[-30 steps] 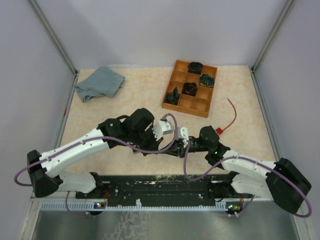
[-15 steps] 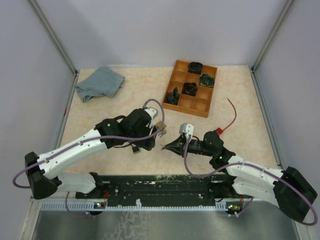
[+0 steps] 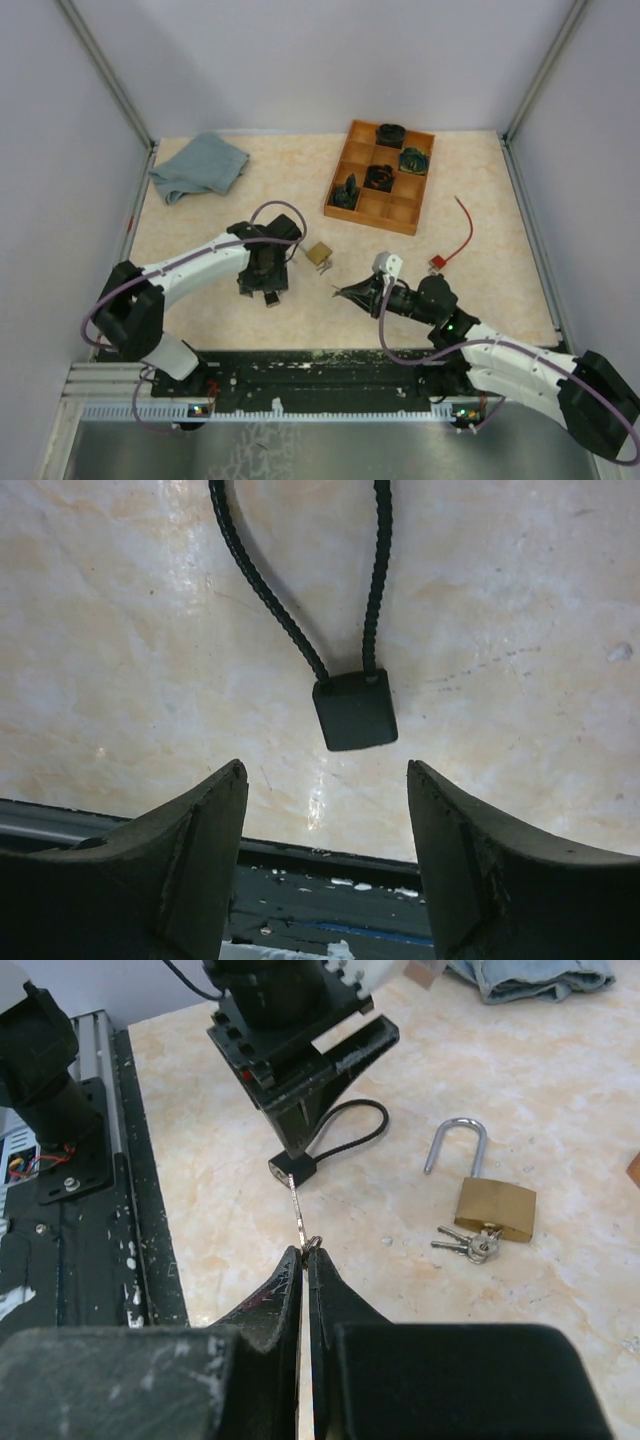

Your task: Unlock with the key

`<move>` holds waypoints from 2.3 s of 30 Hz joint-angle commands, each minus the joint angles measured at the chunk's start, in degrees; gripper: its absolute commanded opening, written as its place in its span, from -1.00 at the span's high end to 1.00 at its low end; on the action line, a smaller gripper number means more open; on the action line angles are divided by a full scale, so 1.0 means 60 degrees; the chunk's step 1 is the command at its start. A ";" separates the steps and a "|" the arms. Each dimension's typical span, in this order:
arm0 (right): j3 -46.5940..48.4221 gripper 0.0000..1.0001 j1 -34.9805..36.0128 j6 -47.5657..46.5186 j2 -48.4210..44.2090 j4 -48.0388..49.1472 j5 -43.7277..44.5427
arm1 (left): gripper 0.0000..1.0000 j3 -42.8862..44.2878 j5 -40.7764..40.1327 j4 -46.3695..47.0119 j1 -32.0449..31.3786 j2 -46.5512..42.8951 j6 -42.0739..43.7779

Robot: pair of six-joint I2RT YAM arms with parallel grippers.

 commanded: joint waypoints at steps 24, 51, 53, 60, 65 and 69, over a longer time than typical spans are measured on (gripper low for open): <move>0.0074 1.00 -0.0008 0.0011 -0.0609 0.0326 0.0054 | 0.50 -0.0447 0.1854 0.1682 0.0868 0.1738 -0.0234; 0.2059 1.00 0.1924 0.1882 0.1287 -0.0552 0.3267 | 1.00 -0.4825 0.4104 1.1162 0.1081 -0.5549 -0.2383; 0.2117 1.00 0.1936 0.2328 0.1514 -0.0265 0.3156 | 1.00 -0.5224 0.4205 1.1846 0.1088 -0.5816 -0.2519; 0.2276 1.00 0.1939 0.3194 0.1972 0.0265 0.3047 | 1.00 -0.6489 0.4816 1.4676 0.1088 -0.6104 -0.2954; 0.2229 1.00 0.1943 0.3281 0.1878 0.0440 0.3213 | 1.00 -0.6378 0.4824 1.4408 0.1088 -0.6179 -0.2736; 0.2346 1.00 0.1950 0.3200 0.2093 0.0588 0.3058 | 1.00 -0.6166 0.4895 1.3984 0.1079 -0.6069 -0.2759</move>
